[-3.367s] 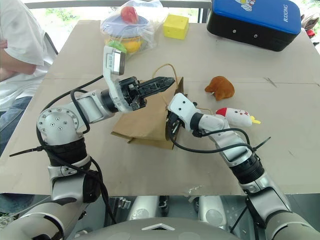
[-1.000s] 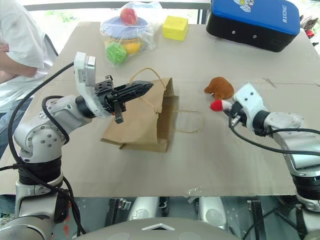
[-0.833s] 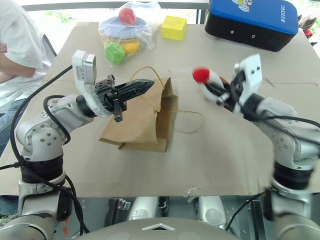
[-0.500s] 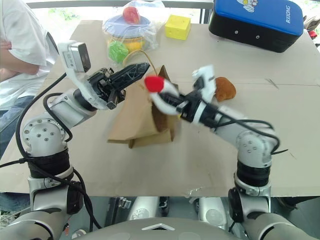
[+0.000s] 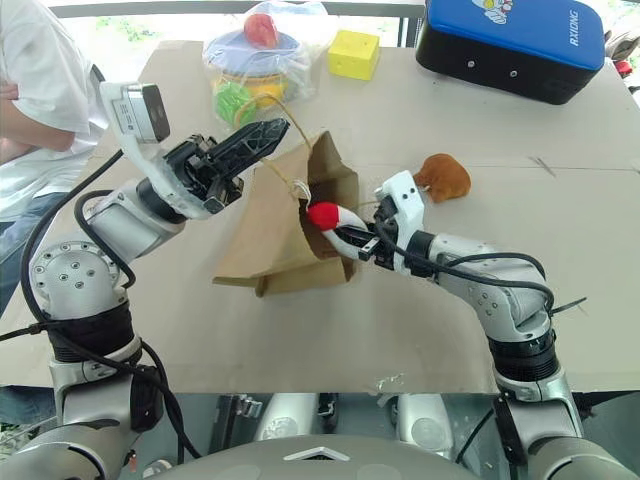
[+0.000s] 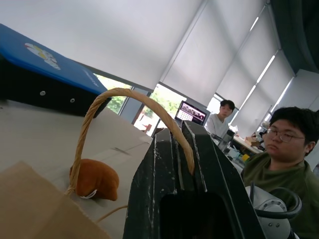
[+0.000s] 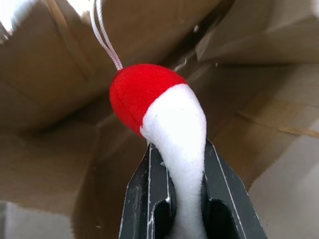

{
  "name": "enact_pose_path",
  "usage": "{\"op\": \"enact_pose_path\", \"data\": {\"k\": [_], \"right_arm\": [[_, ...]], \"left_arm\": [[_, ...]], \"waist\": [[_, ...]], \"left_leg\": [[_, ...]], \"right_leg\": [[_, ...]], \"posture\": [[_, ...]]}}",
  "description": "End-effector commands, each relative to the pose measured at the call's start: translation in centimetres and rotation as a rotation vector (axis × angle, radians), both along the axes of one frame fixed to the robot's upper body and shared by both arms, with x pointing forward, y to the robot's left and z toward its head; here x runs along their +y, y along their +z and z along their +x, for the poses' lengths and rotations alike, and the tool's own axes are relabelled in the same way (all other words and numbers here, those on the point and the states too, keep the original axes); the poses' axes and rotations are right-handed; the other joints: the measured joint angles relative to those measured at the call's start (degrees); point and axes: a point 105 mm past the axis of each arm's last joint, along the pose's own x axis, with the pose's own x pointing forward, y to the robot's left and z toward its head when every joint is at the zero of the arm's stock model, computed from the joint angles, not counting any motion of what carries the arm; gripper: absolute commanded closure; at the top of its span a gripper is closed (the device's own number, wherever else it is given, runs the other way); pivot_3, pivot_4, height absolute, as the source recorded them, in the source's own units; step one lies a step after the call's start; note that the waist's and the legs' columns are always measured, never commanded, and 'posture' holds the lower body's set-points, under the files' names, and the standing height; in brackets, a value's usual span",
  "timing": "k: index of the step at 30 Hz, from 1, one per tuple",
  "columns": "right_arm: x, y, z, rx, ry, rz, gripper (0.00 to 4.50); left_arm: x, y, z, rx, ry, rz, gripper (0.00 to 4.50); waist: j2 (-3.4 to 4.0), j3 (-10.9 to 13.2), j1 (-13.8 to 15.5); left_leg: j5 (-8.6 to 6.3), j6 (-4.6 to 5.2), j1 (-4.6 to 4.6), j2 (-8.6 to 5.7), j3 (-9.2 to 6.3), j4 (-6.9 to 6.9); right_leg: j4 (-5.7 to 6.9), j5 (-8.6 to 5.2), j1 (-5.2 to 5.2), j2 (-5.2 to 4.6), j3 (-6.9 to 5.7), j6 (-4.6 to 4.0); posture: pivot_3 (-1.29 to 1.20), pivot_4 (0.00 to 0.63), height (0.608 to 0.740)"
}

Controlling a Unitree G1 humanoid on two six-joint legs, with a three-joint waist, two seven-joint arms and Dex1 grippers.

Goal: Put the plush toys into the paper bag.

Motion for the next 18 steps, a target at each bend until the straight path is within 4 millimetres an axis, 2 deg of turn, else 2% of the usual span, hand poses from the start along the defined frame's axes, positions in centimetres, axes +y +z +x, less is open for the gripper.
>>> {"op": "enact_pose_path", "data": {"k": [1, 3, 5, 7, 14, 18], "right_arm": [[-0.1, 3.0, 0.5, -0.023, -0.012, 0.166, 4.45], [-1.4, 3.5, 1.0, 0.005, -0.064, 0.232, 4.45], [-2.3, 2.2, 0.9, -0.001, -0.093, 0.139, 4.45], [-1.8, 1.2, 0.4, -0.037, -0.055, 0.028, 4.45], [2.1, 0.2, 0.7, -0.219, 0.129, -0.2, 4.45], [4.6, 0.6, 1.2, -0.436, 0.267, -0.275, 4.45]], "left_arm": [[-0.1, 1.0, -1.0, -0.058, -0.023, 0.003, 4.5], [0.2, 1.1, -0.9, -0.061, -0.013, 0.003, 4.5], [0.4, 1.1, -0.8, -0.06, -0.009, 0.004, 4.5], [0.0, 0.9, -1.0, -0.058, -0.024, 0.011, 4.5], [-1.1, 0.1, -1.2, -0.058, -0.077, 0.057, 4.5], [-1.5, -0.4, -1.4, -0.047, -0.103, 0.068, 4.5]], "waist": [[0.0, 0.0, 0.1], [0.0, 0.0, 0.2], [0.0, 0.0, 0.4], [0.0, 0.0, 0.3], [0.01, 0.0, -1.2], [0.01, 0.0, -1.2]], "left_leg": [[0.0, 0.0, -0.01, 0.0, 0.0, 0.0], [0.0, 0.0, -0.03, 0.01, -0.01, 0.0], [0.0, 0.0, -0.09, 0.01, -0.08, 0.01], [0.0, 0.01, -0.19, 0.01, -0.21, 0.04], [0.01, -0.01, -0.34, -0.02, -0.26, 0.06], [0.02, -0.02, -0.45, -0.01, -0.26, 0.07]], "right_leg": [[0.0, 0.0, 0.0, 0.0, 0.0, 0.0], [-0.01, 0.0, -0.01, 0.0, -0.01, 0.0], [-0.05, 0.0, 0.0, -0.04, -0.06, 0.0], [-0.14, 0.0, 0.0, -0.05, -0.05, 0.01], [0.01, 0.0, -0.26, 0.12, 0.0, 0.0], [-0.04, 0.0, -0.35, 0.13, 0.01, 0.0]], "posture": [[0.0, 0.15, 0.74], [0.0, 0.15, 0.74], [0.0, 0.15, 0.74], [0.0, 0.15, 0.74], [0.0, 0.15, 0.74], [0.0, 0.15, 0.74]]}}
